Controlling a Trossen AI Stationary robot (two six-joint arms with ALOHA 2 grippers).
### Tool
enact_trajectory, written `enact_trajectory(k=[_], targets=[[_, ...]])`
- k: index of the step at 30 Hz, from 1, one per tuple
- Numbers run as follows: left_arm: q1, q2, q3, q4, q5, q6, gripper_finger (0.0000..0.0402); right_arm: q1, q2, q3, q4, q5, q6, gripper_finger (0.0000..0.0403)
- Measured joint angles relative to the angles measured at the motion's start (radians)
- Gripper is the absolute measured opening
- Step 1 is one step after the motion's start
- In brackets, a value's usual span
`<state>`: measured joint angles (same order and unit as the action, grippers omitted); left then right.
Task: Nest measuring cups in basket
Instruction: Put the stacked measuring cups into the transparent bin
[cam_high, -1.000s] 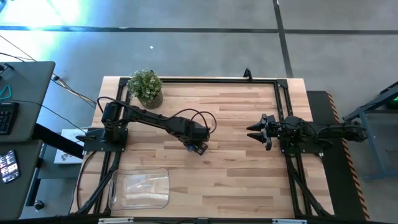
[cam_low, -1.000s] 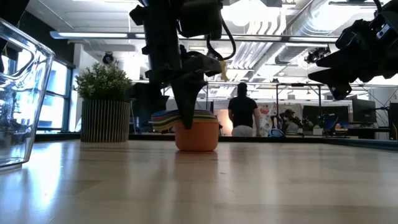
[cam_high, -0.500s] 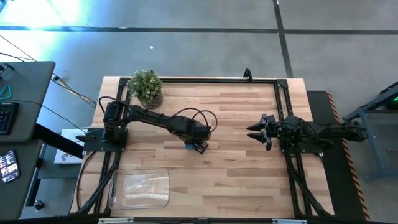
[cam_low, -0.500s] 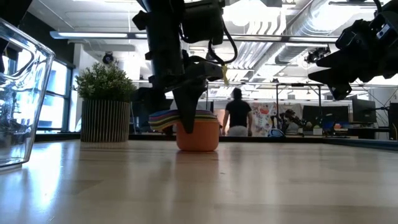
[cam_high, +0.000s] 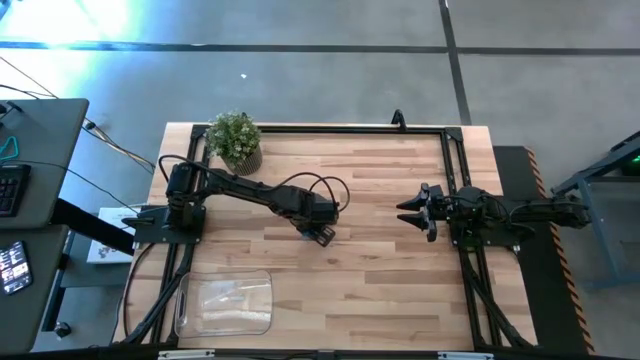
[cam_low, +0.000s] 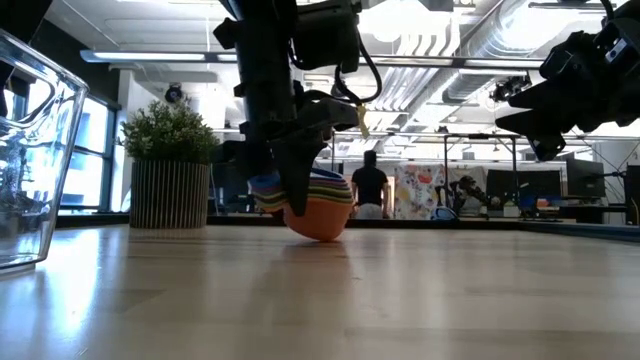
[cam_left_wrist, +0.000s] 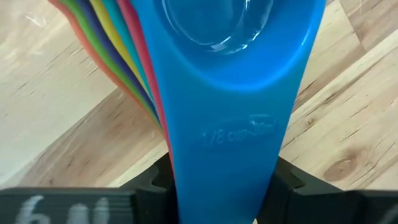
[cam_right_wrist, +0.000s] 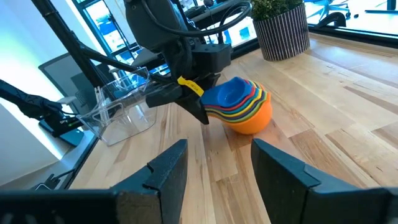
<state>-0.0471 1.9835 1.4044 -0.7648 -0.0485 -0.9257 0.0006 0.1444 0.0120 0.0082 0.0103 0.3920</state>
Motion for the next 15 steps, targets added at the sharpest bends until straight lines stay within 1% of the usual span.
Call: enact_trajectory(k=[7,11,15], targets=[[0.000,0.000,0.000,0.019,0.015,0.002,0.0104,0.000,0.000,0.000,0.000,0.000,0.000,0.0169],[0.000,0.000,0.000,0.033,0.018,0.014,0.0079,0.000,0.000,0.000,0.000,0.000,0.000,0.0169],[0.000,0.000,0.000,0.040,0.019,0.014,0.0047,0.000,0.000,0.000,0.000,0.000,0.000,0.0169]])
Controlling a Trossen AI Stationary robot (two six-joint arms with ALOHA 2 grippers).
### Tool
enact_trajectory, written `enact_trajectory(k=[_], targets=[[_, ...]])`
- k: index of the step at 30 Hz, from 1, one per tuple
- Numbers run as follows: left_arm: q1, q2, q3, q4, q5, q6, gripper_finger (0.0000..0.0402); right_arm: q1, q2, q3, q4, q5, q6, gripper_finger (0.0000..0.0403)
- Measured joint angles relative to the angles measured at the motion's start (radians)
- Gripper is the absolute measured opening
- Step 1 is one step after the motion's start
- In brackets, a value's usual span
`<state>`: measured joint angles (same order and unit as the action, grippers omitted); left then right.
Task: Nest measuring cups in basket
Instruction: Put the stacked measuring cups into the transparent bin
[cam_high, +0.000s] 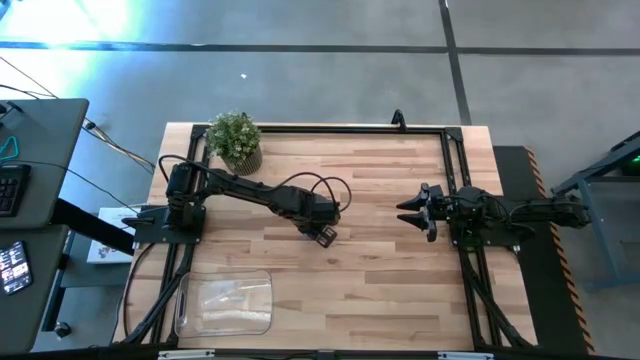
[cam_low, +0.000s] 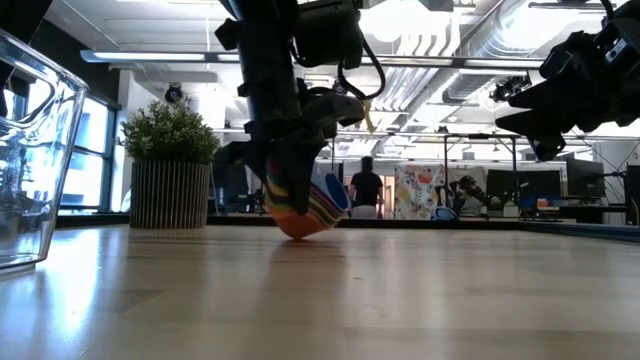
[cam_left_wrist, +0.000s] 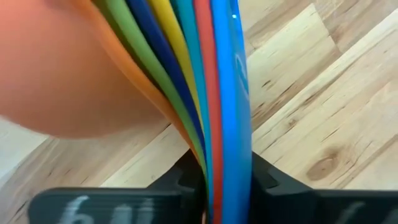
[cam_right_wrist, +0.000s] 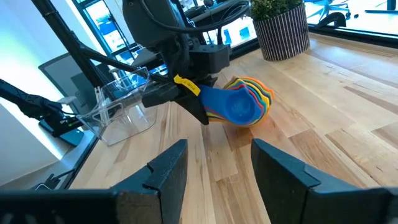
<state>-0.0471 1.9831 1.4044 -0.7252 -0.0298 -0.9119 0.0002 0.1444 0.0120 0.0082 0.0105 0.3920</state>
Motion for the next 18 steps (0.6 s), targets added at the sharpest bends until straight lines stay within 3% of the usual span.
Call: enact_trajectory(k=[18], targets=[[0.021,-0.054,-0.002,0.034,0.102,0.026,0.0038,0.000,0.000,0.000,0.000,0.000,0.000,0.0169]])
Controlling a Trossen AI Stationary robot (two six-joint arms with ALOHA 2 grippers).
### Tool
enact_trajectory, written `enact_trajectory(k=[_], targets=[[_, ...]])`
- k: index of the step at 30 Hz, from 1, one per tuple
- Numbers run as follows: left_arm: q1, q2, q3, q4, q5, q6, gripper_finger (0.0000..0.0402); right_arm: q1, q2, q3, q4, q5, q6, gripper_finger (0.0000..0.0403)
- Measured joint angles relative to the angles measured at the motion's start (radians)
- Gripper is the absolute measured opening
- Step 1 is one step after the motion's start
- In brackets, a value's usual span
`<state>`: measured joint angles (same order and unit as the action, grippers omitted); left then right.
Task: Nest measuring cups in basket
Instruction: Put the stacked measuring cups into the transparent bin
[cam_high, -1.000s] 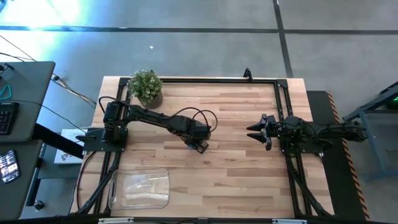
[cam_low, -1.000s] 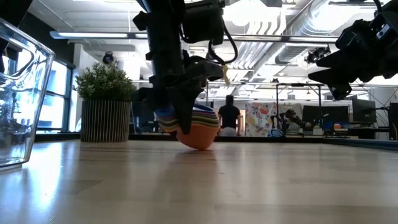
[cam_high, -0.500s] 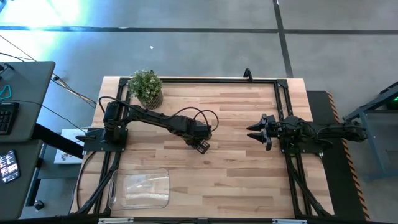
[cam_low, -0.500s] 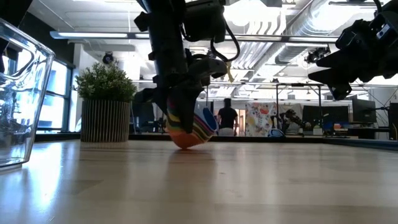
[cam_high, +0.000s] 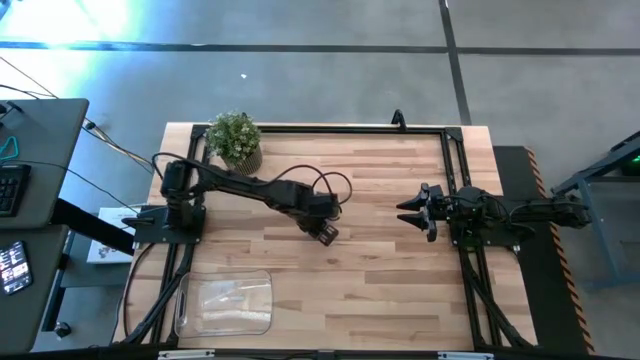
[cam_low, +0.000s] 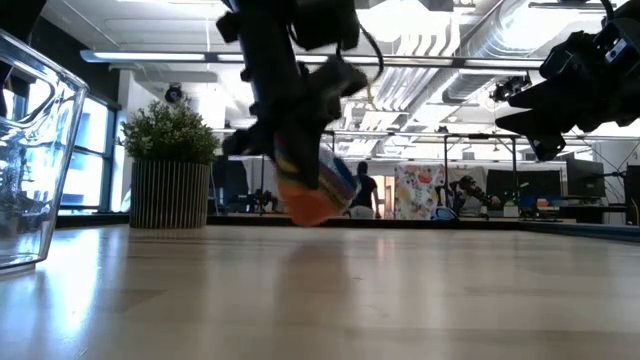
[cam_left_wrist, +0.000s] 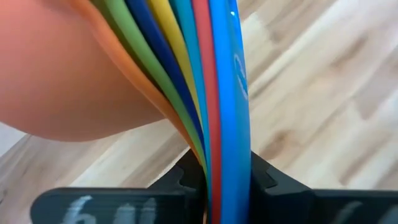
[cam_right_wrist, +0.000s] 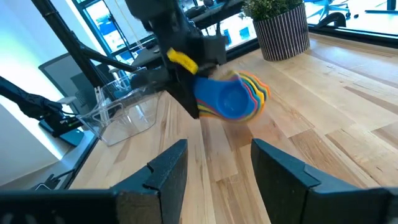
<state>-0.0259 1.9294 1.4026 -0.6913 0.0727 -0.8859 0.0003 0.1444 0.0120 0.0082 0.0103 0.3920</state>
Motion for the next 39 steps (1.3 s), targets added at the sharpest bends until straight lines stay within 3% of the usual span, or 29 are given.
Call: enact_trajectory(k=[18,29,39], targets=[[-0.128,-0.372,0.001,-0.105,-0.028,-0.020,0.0038,0.000,0.000,0.000,0.000,0.000,0.000,0.0169],[-0.362,-0.559,0.002,-0.251,-0.126,-0.160,0.0038,0.000,0.000,0.000,0.000,0.000,0.000,0.0169],[-0.644,-0.629,0.001,-0.332,-0.270,-0.387,0.0039,0.000,0.000,0.000,0.000,0.000,0.000,0.0169]])
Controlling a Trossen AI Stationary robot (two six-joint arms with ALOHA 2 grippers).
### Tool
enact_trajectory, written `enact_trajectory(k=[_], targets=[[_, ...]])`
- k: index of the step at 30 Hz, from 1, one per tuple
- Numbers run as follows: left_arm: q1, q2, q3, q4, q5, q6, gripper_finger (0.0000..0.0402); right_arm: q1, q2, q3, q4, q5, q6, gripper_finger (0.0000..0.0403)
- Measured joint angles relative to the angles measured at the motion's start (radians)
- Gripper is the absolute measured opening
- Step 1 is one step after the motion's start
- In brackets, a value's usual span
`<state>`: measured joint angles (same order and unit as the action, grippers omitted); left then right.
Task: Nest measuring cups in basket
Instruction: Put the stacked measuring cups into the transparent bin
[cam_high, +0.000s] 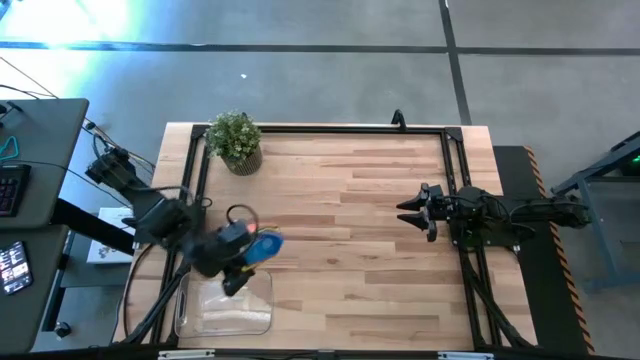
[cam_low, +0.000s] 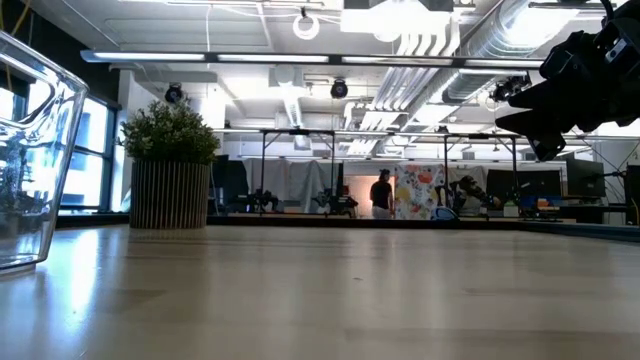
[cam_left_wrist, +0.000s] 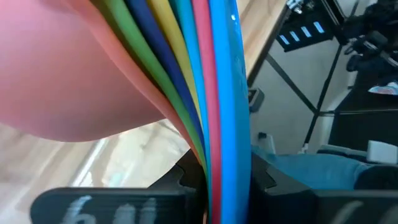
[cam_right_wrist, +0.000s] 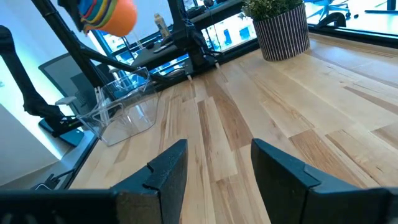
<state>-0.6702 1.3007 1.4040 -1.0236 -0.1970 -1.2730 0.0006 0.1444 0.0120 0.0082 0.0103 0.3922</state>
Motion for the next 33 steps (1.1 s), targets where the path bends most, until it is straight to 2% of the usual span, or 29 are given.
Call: enact_trajectory(k=[6,18,24,33], targets=[[-0.182,-0.006,-0.005,-0.025,-0.131,-0.194,0.0038,0.000,0.000,0.000,0.000,0.000,0.000,0.0169],[-0.462,-0.006,-0.222,0.185,-0.346,-0.591,0.0039,0.000,0.000,0.000,0.000,0.000,0.000,0.0169],[-0.530,-0.005,-0.377,0.417,-0.374,-0.611,0.0039,0.000,0.000,0.000,0.000,0.000,0.000,0.0169],[-0.564,-0.005,-0.612,0.753,-0.334,-0.559,0.0039,0.000,0.000,0.000,0.000,0.000,0.000,0.0169]])
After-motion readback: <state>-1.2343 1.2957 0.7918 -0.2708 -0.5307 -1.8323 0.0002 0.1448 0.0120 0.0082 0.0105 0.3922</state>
